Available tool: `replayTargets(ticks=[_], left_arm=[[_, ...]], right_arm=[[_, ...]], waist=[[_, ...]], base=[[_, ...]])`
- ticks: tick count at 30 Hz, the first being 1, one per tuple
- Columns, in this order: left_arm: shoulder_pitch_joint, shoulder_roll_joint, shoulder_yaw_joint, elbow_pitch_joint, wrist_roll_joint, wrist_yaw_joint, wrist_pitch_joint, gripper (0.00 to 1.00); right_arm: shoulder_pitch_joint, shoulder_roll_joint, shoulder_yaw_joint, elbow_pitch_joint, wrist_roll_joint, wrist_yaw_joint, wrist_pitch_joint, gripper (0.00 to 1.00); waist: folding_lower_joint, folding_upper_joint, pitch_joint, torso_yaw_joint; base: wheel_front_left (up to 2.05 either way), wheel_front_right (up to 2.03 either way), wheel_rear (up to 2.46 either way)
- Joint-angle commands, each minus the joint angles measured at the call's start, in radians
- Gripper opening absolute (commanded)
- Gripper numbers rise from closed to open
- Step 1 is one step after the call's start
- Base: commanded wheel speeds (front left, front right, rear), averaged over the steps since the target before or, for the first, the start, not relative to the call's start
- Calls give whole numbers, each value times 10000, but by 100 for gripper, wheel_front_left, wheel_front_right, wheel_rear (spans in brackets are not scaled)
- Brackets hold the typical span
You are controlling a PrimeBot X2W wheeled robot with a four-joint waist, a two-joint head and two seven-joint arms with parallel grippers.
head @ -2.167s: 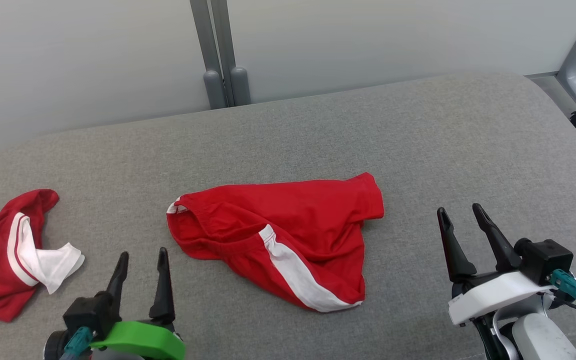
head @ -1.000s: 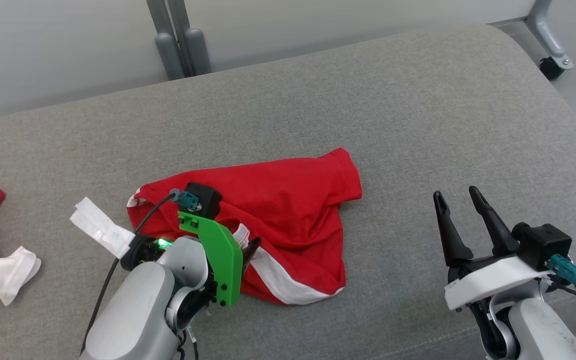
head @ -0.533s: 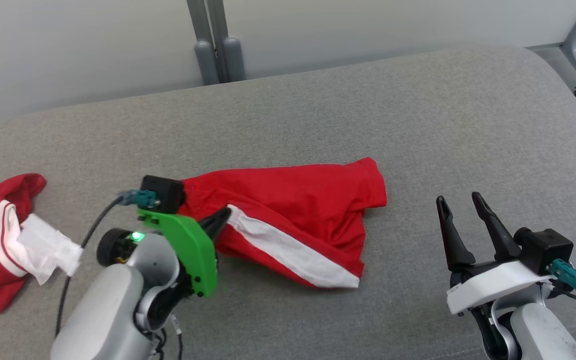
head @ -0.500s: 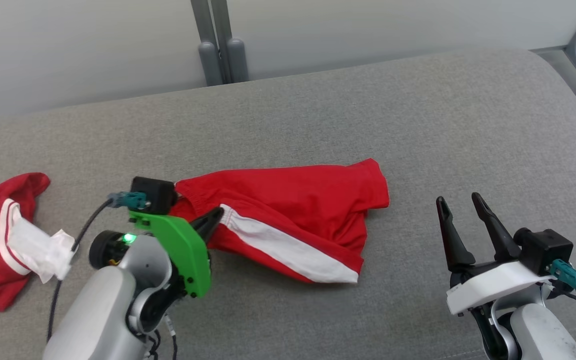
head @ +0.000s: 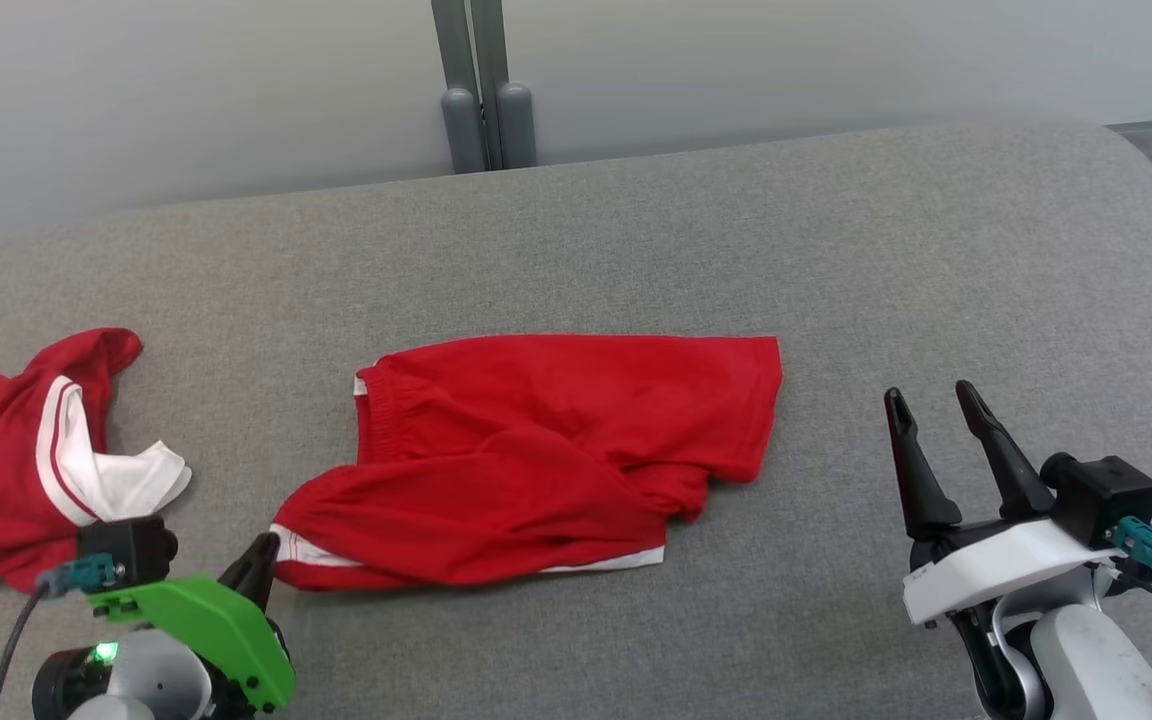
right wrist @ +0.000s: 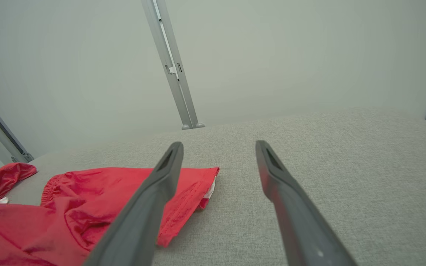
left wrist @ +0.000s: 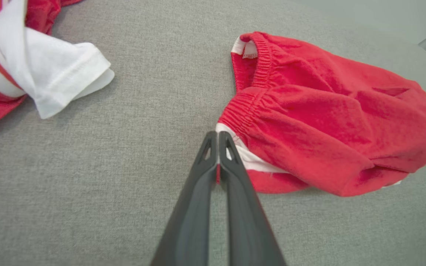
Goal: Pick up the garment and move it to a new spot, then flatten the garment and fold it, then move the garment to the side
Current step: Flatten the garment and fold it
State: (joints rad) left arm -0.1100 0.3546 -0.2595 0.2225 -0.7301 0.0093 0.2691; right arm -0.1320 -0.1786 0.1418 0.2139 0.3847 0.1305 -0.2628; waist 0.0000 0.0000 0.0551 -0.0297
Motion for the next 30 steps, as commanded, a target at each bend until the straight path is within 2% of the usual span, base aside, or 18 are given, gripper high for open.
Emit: replayTargets(ticks=[1,2,3,6,11,17,20,24,30], left_arm=[[175,-76,66,56,137,41,-347,3],[264,-143,50,119,224,33,-604,80],[300,-175,30,137,312,-8,-851,100],[319,-315,-6,146,587,-78,-1730,100],[156,-483,3,-145,1298,222,-3162,100],[408,-1099,62,-609,1748,379,-4962,100],[461,-1366,118,-743,2072,395,-5259,100],[533,-1493,150,-714,2627,393,-5350,100],[537,-1896,309,-744,3043,172,-5351,100]], right_arm=[[74,-58,-29,-33,62,4,-23,100],[94,-72,-54,-37,50,4,-23,100],[107,-90,-55,-32,39,4,-23,100],[116,-115,1,-23,31,4,-23,100],[100,-166,124,-20,65,4,-23,100],[102,-230,470,133,170,4,-23,100],[47,-403,786,205,302,4,-23,100],[-154,-844,1848,417,726,4,98,100],[-724,-1620,3661,945,1440,4,1111,100]], waist=[[0,0,20,3],[0,0,36,26],[0,0,55,49],[0,0,103,127],[0,0,146,211],[0,0,286,321],[0,0,356,435],[0,0,351,659],[0,0,382,1101]], base=[[0,0,0],[0,0,0],[0,0,0],[0,0,0],[0,0,0],[0,0,0],[0,0,0],[0,0,0],[0,0,0]])
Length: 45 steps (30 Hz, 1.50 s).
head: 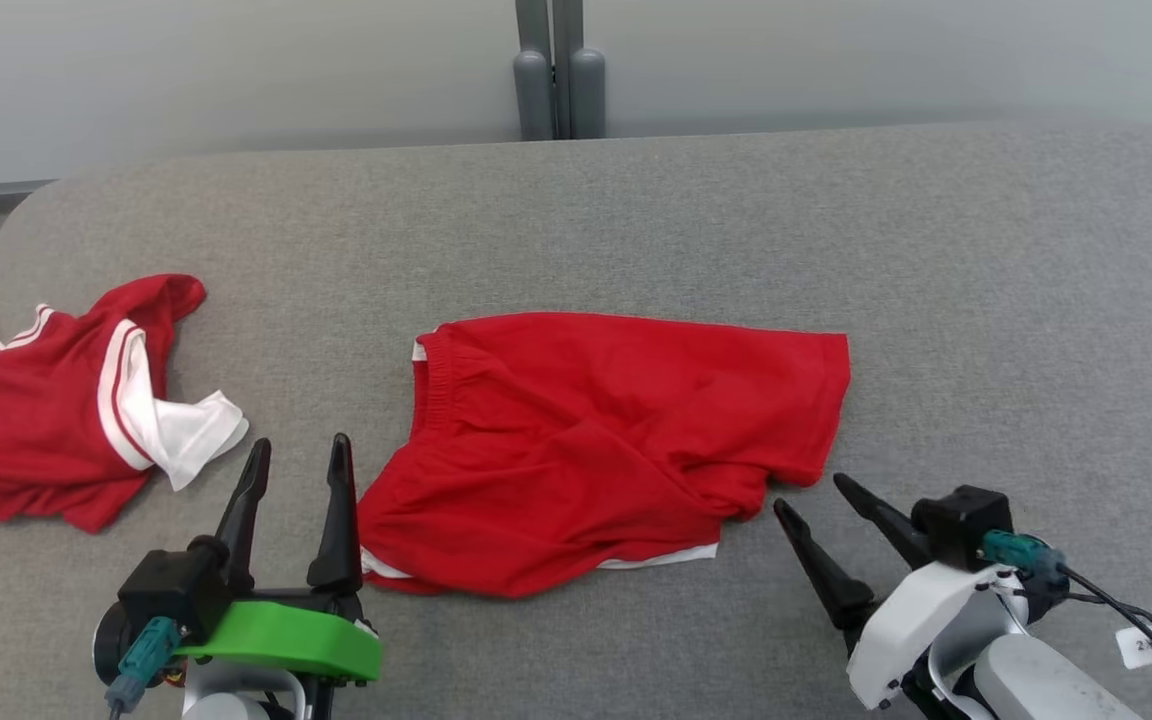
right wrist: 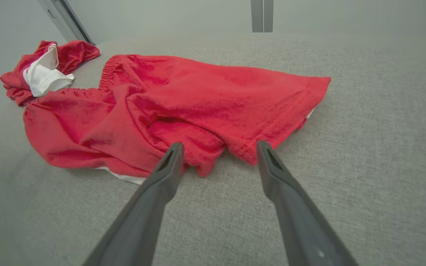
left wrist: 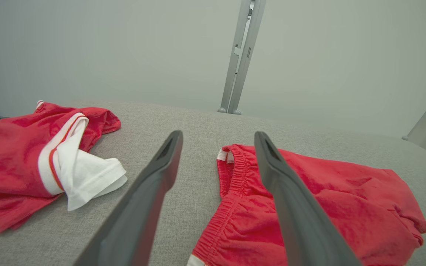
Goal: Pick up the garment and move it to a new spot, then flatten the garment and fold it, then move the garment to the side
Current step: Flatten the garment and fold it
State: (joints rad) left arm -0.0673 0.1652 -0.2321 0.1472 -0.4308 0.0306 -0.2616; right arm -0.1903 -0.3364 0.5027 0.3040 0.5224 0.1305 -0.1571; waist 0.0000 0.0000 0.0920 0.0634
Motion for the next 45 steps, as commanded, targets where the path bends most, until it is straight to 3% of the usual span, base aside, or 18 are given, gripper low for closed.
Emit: replayTargets(ticks=[1,7,11,12,14,15,22,27,32,34,40,45], left_arm=[[93,-96,35,46,90,-124,-40,100],[-23,-423,263,111,268,-459,-41,100],[23,-547,493,166,383,-619,-41,100],[32,-577,551,179,384,-657,-42,100],[69,-642,659,209,413,-725,-42,100],[84,-677,706,234,422,-761,-42,100],[270,-819,987,334,488,-939,-43,100],[269,-922,1065,392,545,-1054,-43,100],[20,-1027,1079,435,503,-1156,-43,100],[-150,-1057,1025,450,487,-1198,-42,100],[-726,-1127,790,551,360,-1315,-43,100],[-1191,-1145,536,651,145,-1370,-42,100]], right_arm=[[-303,-123,284,199,112,4,232,100],[-978,-262,1103,1352,223,4,1048,100],[-1313,-184,1412,1960,341,4,986,97],[-1378,-168,1480,2076,383,4,938,73],[-1521,-181,1636,2305,420,3,793,37],[-1566,-220,1772,2430,437,3,742,0],[-1841,-799,2310,2020,977,3,1115,0],[-2111,-2012,2575,273,1772,3,2174,0],[-2711,-3073,2222,-1331,2208,-2,2978,0],[-3021,-3233,2071,-1669,2384,0,3169,0],[-4427,-3699,2040,-1428,2888,-2,4120,0],[-5804,-3570,2338,-491,3599,0,4707,0]], waist=[[0,0,21,261],[0,0,1,748],[0,0,-13,969],[0,0,-12,1001],[0,0,-20,1042],[0,0,-33,1063],[0,0,-132,982],[0,0,-63,876],[0,0,302,914],[0,0,528,1018],[0,0,1543,1613],[0,0,2222,2137]], base=[[0,0,0],[0,0,0],[0,0,0],[0,0,0],[0,0,0],[0,0,0],[0,0,0],[0,0,0],[0,0,0],[0,0,0],[0,0,0],[0,0,0]])
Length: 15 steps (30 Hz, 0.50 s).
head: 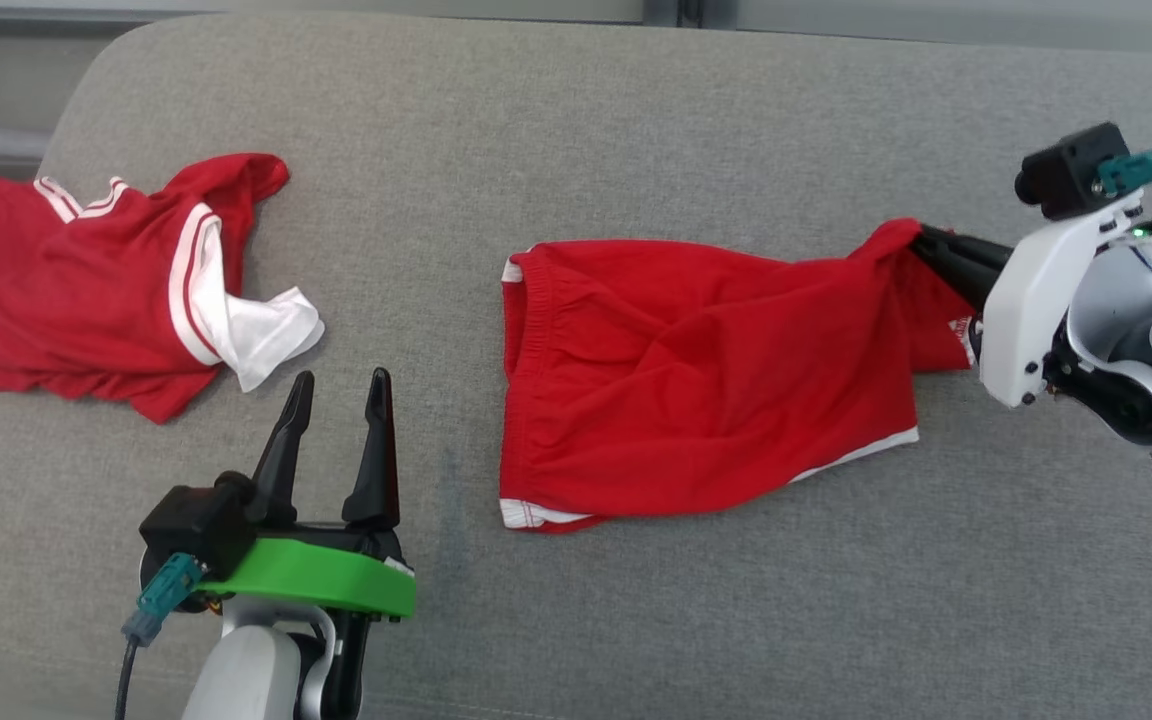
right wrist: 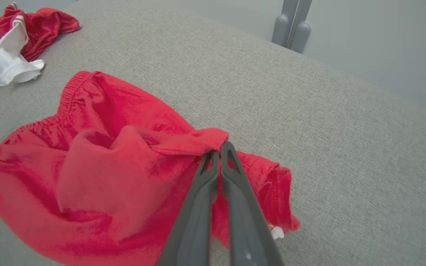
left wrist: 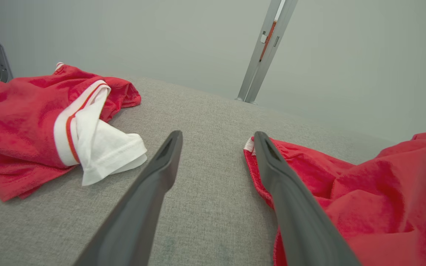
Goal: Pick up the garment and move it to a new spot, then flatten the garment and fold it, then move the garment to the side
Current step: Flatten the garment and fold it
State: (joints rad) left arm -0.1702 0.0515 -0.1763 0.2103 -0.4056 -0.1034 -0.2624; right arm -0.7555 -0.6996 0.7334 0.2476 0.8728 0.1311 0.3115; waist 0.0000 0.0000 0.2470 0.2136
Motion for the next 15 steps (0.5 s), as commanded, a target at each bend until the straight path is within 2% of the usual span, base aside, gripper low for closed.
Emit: replayTargets(ticks=[1,5,9,10,11,15], left_arm=[[-251,-5,-57,32,-121,-27,-34,100],[-423,-7,-193,139,-218,34,-36,100],[-513,-9,-232,202,-120,54,-36,100],[-504,-9,-229,218,-94,51,-36,100],[-479,-3,-204,240,-28,47,-36,100],[-319,-1,-63,315,201,17,-36,100]], right_arm=[[-424,140,148,377,265,-6,110,0],[-1192,489,681,1454,629,-1,17,0],[-1680,752,1285,2617,625,-3,-676,1],[-1730,873,1391,2882,692,-3,-847,44],[-1789,1049,1479,3155,811,-3,-1082,100],[-1847,1338,1815,3750,1112,-3,-2037,100]], waist=[[0,0,748,706],[0,0,760,846],[0,0,547,707],[0,0,468,662],[0,0,376,596],[0,0,-3,280]], base=[[0,0,0],[0,0,0],[0,0,0],[0,0,0],[0,0,0],[0,0,0]])
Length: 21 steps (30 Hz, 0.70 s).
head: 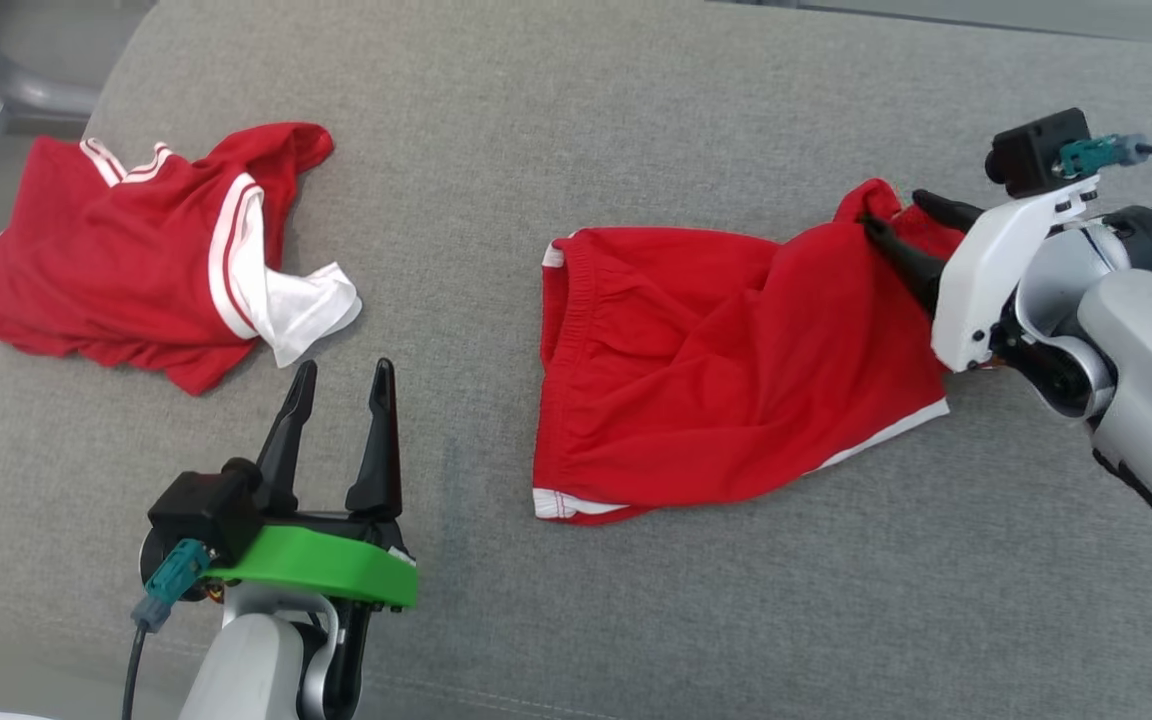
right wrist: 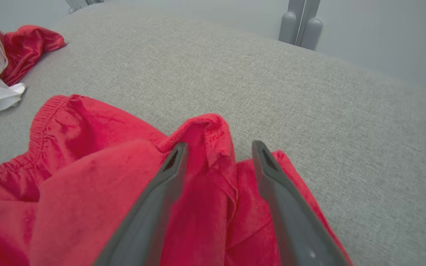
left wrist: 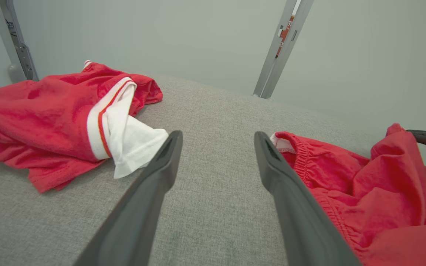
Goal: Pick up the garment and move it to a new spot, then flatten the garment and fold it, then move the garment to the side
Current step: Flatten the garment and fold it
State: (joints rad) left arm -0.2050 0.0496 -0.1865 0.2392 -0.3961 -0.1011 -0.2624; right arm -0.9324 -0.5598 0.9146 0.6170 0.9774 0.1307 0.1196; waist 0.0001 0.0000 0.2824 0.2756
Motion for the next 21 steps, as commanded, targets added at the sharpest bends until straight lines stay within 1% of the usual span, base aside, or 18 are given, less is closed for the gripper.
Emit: replayTargets(ticks=[1,5,7,11,13,16,18,21], left_arm=[[82,20,93,35,129,-19,-36,100],[330,51,362,29,391,-58,-34,100],[462,116,513,-90,524,-75,-36,100],[771,220,865,-414,725,16,-36,100],[933,259,1031,-532,800,41,-34,100],[1092,261,1203,-692,890,61,-34,100],[1216,237,1265,-779,905,60,-34,100],[1388,192,1293,-855,872,21,-36,100]], right_arm=[[-41,-30,82,124,98,1,-367,100],[351,144,379,190,152,1,-1677,100],[574,298,311,-43,352,2,-2360,100],[1105,186,235,-381,93,-1,-3423,100],[1451,127,44,-599,-140,-1,-3684,100],[2151,61,-566,-932,-479,1,-3836,100],[2742,94,-1428,-1331,-825,1,-3860,100],[4293,436,-2829,-2035,-1392,2,-3837,100]], waist=[[-1,0,-463,-425],[-1,0,-1013,-893],[-1,0,-1274,-1164],[-1,0,-1700,-1724],[-1,0,-1863,-1955],[-1,0,-1970,-2233],[-1,0,-2005,-2360],[-1,0,-2036,-2480]], base=[[0,0,0],[0,0,0],[0,0,0],[0,0,0],[0,0,0],[0,0,0],[0,0,0],[0,0,0]])
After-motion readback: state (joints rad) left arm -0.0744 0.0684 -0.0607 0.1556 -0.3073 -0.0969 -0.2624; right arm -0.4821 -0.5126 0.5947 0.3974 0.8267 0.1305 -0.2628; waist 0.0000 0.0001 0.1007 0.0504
